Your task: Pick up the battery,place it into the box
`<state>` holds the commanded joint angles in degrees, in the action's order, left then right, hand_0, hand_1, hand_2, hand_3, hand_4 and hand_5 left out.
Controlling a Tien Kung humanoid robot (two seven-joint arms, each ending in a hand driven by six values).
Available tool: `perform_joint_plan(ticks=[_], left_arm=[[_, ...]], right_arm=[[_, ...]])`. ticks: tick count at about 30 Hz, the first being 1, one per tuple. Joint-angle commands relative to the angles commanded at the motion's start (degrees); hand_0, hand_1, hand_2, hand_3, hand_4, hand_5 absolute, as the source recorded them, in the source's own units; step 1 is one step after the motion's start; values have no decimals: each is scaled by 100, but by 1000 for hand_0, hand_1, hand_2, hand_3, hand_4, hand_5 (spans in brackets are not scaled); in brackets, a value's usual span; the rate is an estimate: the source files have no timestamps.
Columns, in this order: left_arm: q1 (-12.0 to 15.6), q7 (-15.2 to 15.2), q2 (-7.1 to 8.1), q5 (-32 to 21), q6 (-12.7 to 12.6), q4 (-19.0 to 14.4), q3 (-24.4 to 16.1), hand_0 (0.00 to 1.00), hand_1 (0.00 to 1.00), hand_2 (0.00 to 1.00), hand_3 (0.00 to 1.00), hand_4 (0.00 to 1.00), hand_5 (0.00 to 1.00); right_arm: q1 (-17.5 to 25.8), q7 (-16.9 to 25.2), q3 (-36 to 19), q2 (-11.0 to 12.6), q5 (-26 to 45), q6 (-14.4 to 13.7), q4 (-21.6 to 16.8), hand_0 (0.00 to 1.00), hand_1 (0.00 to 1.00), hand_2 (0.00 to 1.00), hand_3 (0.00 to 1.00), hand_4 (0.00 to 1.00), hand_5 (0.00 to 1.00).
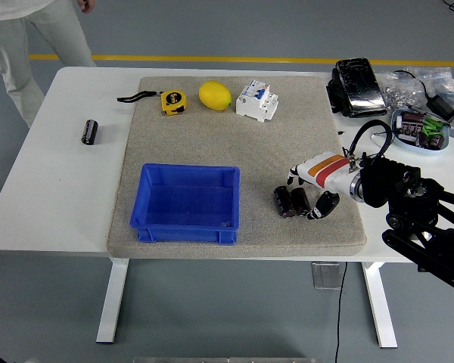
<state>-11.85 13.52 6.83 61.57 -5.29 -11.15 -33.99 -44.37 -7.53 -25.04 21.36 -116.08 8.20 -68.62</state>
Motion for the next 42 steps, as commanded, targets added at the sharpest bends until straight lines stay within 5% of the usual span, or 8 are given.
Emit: perform_joint_plan(ticks=[14,15,20,21,28,42], left_arm=[[4,9,-1,6,2,-9,12,754,752,801,626,632,519],[6,10,-2,7,3,-10,14,754,753,801,627,631,518],[7,2,-7,99,19,-10,18,754,753,801,627,631,518],[8,2,-7,116,20,-11,14,754,753,803,628,630,519],[14,9,-3,181,28,-14,-8,754,752,804,629,630,518],[-28,-15,5,158,11,-6,24,754,751,803,630,630,520]], right_arm=[[59,-66,12,-47,166,-122,187,560,546,619,702,998,307],[64,-66,27,-53,170,-128,194,499,505,567,645,998,299],[73,-11,83,-60,182,-134,198,499,505,567,645,998,299],[67,-11,88,-59,202,-139,196,415,465,524,565,998,299],[38,-50,130,-65,329,-235,185,375,435,500,519,984,343],[-17,-102,-18,10,344,-299,-2,341,410,490,509,949,331]])
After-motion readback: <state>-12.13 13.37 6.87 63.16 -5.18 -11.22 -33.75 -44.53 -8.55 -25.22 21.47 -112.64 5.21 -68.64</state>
